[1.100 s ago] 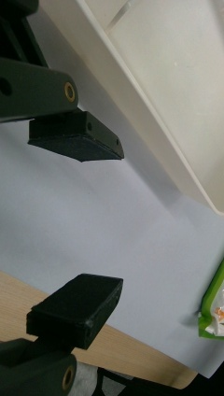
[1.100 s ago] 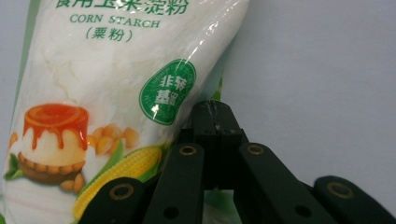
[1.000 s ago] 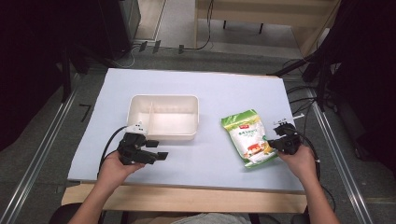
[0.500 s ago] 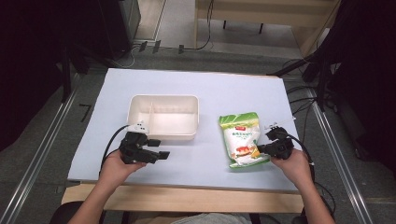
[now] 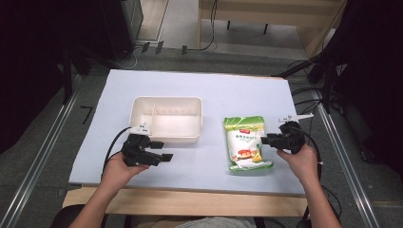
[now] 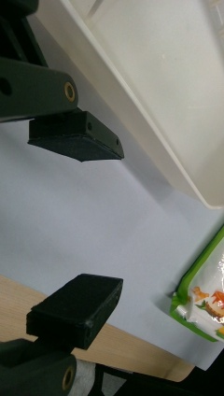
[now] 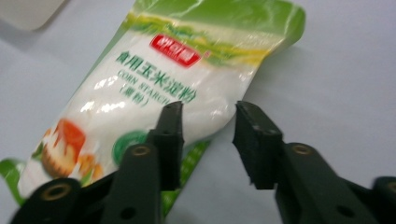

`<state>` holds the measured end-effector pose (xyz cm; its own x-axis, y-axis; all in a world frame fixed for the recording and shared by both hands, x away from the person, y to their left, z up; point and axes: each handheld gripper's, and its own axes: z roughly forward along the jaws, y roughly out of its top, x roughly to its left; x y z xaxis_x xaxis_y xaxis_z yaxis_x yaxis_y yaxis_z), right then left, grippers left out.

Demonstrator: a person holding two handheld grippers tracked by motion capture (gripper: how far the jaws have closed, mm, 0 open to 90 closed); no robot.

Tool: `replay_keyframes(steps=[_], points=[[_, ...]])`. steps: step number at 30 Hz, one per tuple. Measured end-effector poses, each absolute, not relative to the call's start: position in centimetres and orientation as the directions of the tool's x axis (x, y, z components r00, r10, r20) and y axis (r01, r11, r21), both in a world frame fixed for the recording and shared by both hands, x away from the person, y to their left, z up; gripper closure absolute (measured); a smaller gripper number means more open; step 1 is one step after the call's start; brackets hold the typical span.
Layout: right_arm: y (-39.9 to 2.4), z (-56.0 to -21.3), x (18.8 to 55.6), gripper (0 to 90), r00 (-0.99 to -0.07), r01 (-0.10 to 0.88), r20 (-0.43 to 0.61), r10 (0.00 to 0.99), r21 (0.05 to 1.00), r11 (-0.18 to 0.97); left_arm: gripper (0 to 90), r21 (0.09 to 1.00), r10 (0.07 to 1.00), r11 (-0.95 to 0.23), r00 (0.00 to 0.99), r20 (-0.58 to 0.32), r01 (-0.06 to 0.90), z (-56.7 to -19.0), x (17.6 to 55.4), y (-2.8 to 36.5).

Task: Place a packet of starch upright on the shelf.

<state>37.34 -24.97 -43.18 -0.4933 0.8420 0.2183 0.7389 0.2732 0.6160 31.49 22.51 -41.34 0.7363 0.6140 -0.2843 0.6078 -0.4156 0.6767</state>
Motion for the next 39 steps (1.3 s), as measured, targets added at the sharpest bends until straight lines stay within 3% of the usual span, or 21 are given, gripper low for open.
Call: replay_keyframes(steps=[8, 13, 16, 24, 27, 28, 31, 39], points=[[-24.2, -43.3, 39.8, 44.8, -0.459, 0.750, 0.234, 0.857, 0.619, 0.233, 33.1, 0.669, 0.616, -0.427, 0.737, -0.278, 0.609, -41.5, 31.5, 22.4], [-23.3, -44.3, 41.7, 30.6, -0.426, 0.784, 0.234, 0.874, 0.578, 0.228, 33.1, 0.674, 0.616, -0.421, 0.736, -0.279, 0.608, -41.3, 31.5, 22.6], [-22.7, -45.3, 42.4, 29.6, -0.414, 0.808, 0.223, 0.883, 0.537, 0.243, 33.1, 0.674, 0.616, -0.419, 0.736, -0.281, 0.609, -41.3, 31.5, 22.6], [-21.5, -46.0, 43.0, 30.2, -0.426, 0.837, 0.343, 0.837, 0.501, 0.221, 33.1, 0.672, 0.614, -0.425, 0.739, -0.279, 0.606, -41.4, 31.5, 22.5], [-21.1, -46.1, 43.2, 39.2, -0.429, 0.849, 0.383, 0.818, 0.481, 0.219, 33.1, 0.673, 0.613, -0.424, 0.739, -0.279, 0.606, -41.4, 31.5, 22.5], [-21.0, -46.1, 43.2, 46.5, -0.432, 0.855, 0.412, 0.803, 0.470, 0.219, 33.1, 0.673, 0.614, -0.424, 0.739, -0.279, 0.606, -41.4, 31.6, 22.5], [-20.9, -46.1, 43.0, 51.6, -0.427, 0.856, 0.406, 0.808, 0.470, 0.216, 33.1, 0.670, 0.612, -0.426, 0.740, -0.281, 0.607, -41.3, 31.6, 22.4], [-20.3, -45.3, 41.9, 83.5, -0.468, 0.814, 0.299, 0.831, 0.512, 0.274, 33.1, 0.679, 0.613, -0.418, 0.739, -0.281, 0.604, -41.2, 31.5, 22.6]])
